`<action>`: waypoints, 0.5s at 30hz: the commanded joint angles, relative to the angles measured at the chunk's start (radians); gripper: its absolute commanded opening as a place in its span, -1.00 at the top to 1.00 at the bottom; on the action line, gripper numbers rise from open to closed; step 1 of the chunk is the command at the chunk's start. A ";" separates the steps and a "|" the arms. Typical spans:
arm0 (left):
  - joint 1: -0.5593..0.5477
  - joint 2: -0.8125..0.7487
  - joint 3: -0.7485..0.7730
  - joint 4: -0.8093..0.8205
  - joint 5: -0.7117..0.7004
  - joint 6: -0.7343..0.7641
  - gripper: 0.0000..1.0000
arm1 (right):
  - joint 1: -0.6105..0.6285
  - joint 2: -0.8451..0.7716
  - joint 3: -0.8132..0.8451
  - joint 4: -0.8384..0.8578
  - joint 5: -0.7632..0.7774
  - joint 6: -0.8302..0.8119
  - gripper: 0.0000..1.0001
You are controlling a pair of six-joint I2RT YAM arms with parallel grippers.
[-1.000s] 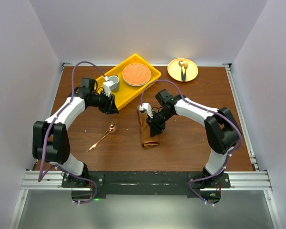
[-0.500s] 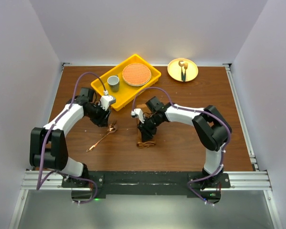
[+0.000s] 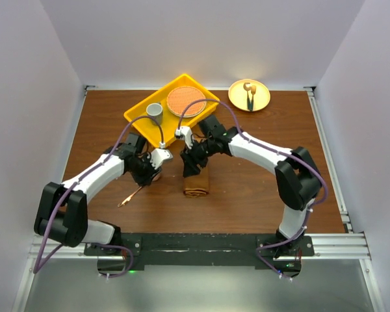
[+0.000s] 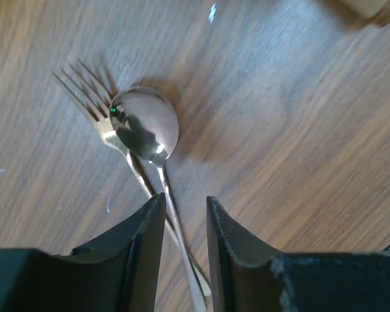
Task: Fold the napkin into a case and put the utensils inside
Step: Move the smaller rectangle folded napkin to the center of the board, then pick up the spoon from the corner of the board.
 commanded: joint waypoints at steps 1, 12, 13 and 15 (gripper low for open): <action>-0.009 0.014 -0.002 0.054 -0.091 0.003 0.29 | -0.034 -0.122 0.094 -0.047 0.012 0.026 -0.18; -0.033 0.071 0.012 0.071 -0.112 0.018 0.35 | -0.163 -0.142 0.099 -0.109 0.035 0.003 -0.22; -0.035 0.081 0.015 0.071 -0.108 0.023 0.36 | -0.169 -0.142 0.094 -0.110 0.035 0.003 -0.22; -0.035 0.091 0.015 0.071 -0.105 0.024 0.37 | -0.177 -0.144 0.091 -0.110 0.036 0.003 -0.22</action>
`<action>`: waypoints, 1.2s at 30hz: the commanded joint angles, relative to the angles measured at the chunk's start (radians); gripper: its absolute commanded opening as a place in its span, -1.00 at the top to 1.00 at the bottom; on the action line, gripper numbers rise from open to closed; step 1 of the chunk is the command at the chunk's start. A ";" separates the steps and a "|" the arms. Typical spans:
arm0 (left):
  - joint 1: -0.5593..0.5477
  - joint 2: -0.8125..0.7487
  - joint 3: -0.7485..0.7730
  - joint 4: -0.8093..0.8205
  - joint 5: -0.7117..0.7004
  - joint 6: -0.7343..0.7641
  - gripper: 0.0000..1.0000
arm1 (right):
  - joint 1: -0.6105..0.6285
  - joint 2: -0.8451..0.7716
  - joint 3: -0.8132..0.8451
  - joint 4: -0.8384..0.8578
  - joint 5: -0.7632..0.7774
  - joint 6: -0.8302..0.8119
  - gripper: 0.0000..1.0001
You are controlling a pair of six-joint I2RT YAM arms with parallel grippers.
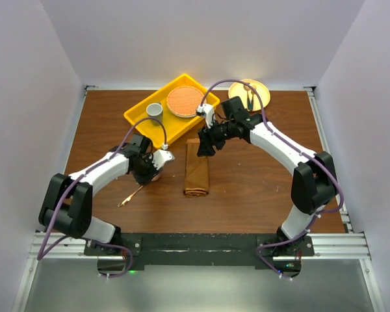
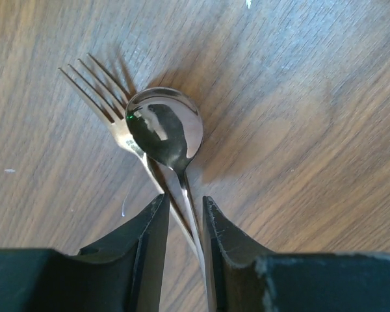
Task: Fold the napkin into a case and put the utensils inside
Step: Pick up the spoon from the corner of the board, then insert the spoon into the folded napkin.
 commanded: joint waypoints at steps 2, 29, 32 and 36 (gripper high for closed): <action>-0.009 0.033 0.018 0.027 0.008 0.022 0.37 | -0.012 -0.013 0.004 -0.025 0.009 -0.006 -0.22; -0.116 0.029 0.249 -0.126 0.016 -0.203 1.00 | -0.032 -0.021 0.011 -0.043 0.036 -0.004 -0.21; -0.118 0.061 0.443 -0.181 0.005 -0.314 1.00 | -0.050 -0.025 0.021 -0.053 0.060 0.009 -0.21; -0.118 0.146 0.722 -0.192 -0.036 -0.581 1.00 | -0.102 -0.048 0.012 -0.048 0.082 0.032 -0.21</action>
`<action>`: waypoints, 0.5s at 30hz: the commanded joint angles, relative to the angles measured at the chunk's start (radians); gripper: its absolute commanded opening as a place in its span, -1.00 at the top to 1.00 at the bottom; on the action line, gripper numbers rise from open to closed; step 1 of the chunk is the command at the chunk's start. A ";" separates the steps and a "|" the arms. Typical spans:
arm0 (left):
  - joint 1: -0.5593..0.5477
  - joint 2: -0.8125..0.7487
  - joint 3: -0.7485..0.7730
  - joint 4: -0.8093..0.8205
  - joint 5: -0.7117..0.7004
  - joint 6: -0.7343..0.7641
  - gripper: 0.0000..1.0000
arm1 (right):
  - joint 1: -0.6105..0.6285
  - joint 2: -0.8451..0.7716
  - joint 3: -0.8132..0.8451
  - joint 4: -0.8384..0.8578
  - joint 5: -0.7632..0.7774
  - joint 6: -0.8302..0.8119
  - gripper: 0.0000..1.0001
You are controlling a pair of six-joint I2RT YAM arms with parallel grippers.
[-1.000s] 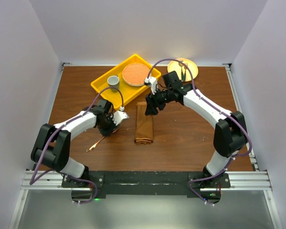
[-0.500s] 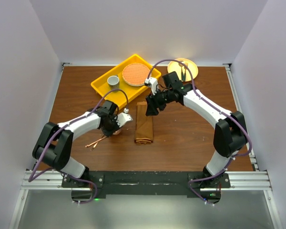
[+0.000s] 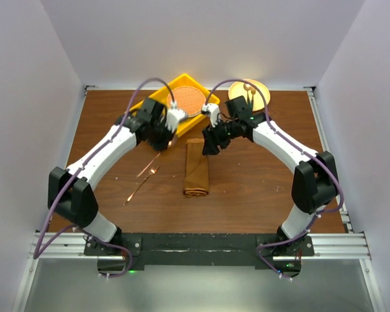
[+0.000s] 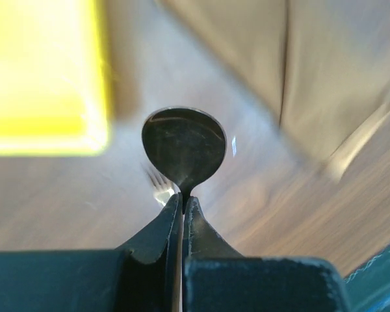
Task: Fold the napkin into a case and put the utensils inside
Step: Insert the spoon into the folded napkin.
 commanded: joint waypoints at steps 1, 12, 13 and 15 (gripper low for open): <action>-0.004 0.070 0.293 -0.003 -0.023 -0.315 1.00 | -0.063 -0.054 0.011 -0.007 0.045 0.033 -0.20; -0.079 0.445 0.739 0.079 -0.300 -0.713 1.00 | -0.195 -0.154 -0.084 -0.016 0.122 0.041 -0.25; -0.096 0.476 0.762 0.087 -0.320 -0.723 1.00 | -0.203 -0.165 -0.087 -0.020 0.125 0.044 -0.25; -0.117 0.496 0.769 0.101 -0.395 -0.757 1.00 | -0.208 -0.171 -0.101 -0.017 0.131 0.048 -0.25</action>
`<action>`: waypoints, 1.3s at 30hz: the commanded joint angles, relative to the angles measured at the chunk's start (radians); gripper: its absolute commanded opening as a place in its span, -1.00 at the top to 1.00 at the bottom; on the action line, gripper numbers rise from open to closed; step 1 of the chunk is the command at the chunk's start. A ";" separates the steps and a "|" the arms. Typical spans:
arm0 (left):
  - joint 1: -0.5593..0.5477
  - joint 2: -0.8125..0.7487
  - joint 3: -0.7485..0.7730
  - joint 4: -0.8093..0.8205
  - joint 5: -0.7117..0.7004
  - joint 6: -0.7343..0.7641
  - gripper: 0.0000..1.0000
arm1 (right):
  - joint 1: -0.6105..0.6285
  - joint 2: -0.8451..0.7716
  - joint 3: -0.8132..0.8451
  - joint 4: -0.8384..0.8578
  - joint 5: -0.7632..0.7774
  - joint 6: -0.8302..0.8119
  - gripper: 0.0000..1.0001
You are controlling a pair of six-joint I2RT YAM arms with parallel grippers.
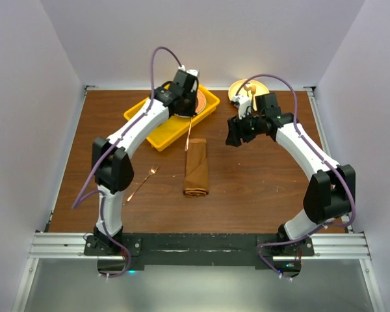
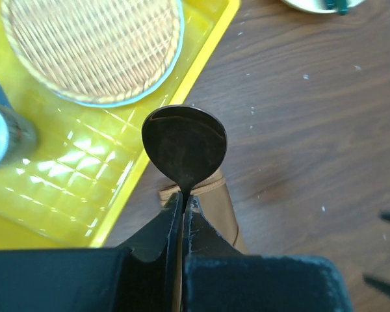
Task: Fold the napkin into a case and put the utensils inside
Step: Insert the spoon into the folded napkin.
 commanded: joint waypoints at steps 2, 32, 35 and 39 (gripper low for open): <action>-0.044 0.043 0.033 0.091 -0.201 -0.183 1.00 | -0.013 -0.045 -0.030 -0.014 0.028 0.029 -0.25; -0.103 0.129 -0.213 0.144 -0.256 -0.283 1.00 | -0.038 -0.015 -0.032 -0.010 0.019 0.045 -0.25; -0.106 0.112 -0.245 0.136 -0.248 -0.286 1.00 | -0.038 -0.018 -0.041 -0.010 0.017 0.046 -0.25; -0.113 0.092 -0.280 0.125 -0.241 -0.292 1.00 | -0.038 -0.019 -0.050 -0.007 0.005 0.055 -0.25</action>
